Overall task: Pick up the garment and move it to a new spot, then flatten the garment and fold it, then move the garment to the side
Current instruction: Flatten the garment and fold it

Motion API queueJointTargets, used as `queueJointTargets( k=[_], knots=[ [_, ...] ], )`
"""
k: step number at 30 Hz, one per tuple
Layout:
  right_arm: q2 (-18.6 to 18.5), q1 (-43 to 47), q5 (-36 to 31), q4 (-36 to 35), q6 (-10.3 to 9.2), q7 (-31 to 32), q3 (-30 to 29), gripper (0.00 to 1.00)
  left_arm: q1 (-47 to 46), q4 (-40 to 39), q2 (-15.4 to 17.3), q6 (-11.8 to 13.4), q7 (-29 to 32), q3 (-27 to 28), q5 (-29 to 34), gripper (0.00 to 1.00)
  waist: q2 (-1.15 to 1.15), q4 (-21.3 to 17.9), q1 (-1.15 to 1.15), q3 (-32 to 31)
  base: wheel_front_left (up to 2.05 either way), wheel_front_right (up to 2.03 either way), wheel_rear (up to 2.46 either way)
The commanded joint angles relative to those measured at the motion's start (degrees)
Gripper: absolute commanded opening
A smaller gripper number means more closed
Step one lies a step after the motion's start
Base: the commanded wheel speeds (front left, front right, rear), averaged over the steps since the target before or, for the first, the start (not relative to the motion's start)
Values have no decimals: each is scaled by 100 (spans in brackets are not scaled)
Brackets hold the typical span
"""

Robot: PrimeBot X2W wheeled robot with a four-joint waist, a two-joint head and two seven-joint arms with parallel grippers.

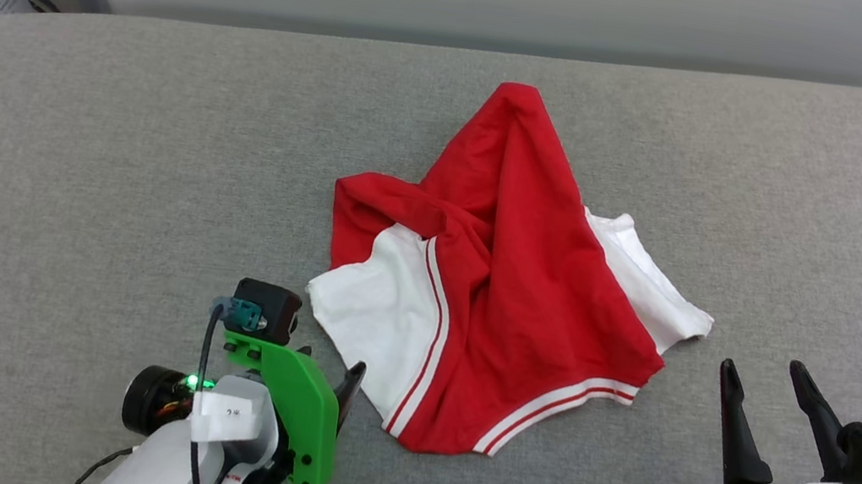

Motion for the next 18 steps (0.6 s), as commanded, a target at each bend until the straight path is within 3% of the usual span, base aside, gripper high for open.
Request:
queueJointTargets(
  k=[1, 12, 13, 14, 18],
  knots=[
    [27, -149, -50, 19, -4, -56, 18, 100, -132, 123, -78, 39, -44, 44, -53, 100, 0, -227, 0, 226, 0, 0, 0],
    [84, -297, -107, 117, -4, -182, 15, 100, -444, 1243, -242, 23, -292, -7, 3, 100, 0, -348, 0, 413, 0, 0, 0],
    [86, -303, -111, 122, -4, -182, 16, 100, -453, 1310, -243, -8, -279, -33, 0, 18, 0, -343, 0, 414, 0, 0, 0],
    [88, -312, -116, 131, -4, -181, 15, 100, -454, 1381, -237, -61, -265, -81, 7, 0, 0, -334, 0, 409, 0, 0, 0],
    [83, -313, -131, 161, -4, -168, -41, 100, -410, 1537, -252, -166, -256, -161, -31, 0, 0, -247, 0, 335, 0, 0, 0]
  ],
)
